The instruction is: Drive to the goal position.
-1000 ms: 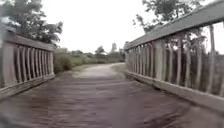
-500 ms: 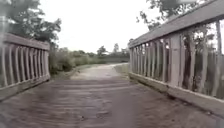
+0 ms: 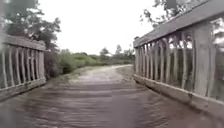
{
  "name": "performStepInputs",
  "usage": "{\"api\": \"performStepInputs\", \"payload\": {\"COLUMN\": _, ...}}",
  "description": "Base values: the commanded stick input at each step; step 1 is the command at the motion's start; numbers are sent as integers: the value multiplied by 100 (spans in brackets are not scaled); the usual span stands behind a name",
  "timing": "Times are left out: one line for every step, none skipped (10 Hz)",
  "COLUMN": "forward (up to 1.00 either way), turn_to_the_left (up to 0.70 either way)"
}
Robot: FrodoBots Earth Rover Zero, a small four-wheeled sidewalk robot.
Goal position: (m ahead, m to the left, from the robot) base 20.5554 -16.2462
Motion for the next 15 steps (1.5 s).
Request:
{"api": "performStepInputs", "payload": {"forward": 70, "turn_to_the_left": 0}}
{"api": "performStepInputs", "payload": {"forward": 70, "turn_to_the_left": 0}}
{"api": "performStepInputs", "payload": {"forward": 70, "turn_to_the_left": 0}}
{"api": "performStepInputs", "payload": {"forward": 70, "turn_to_the_left": 0}}
{"api": "performStepInputs", "payload": {"forward": 70, "turn_to_the_left": 0}}
{"api": "performStepInputs", "payload": {"forward": 70, "turn_to_the_left": 0}}
{"api": "performStepInputs", "payload": {"forward": 70, "turn_to_the_left": 0}}
{"api": "performStepInputs", "payload": {"forward": 70, "turn_to_the_left": 0}}
{"api": "performStepInputs", "payload": {"forward": 70, "turn_to_the_left": 0}}
{"api": "performStepInputs", "payload": {"forward": 70, "turn_to_the_left": 0}}
{"api": "performStepInputs", "payload": {"forward": 70, "turn_to_the_left": 0}}
{"api": "performStepInputs", "payload": {"forward": 70, "turn_to_the_left": 0}}
{"api": "performStepInputs", "payload": {"forward": 70, "turn_to_the_left": 0}}
{"api": "performStepInputs", "payload": {"forward": 70, "turn_to_the_left": 0}}
{"api": "performStepInputs", "payload": {"forward": 70, "turn_to_the_left": 0}}
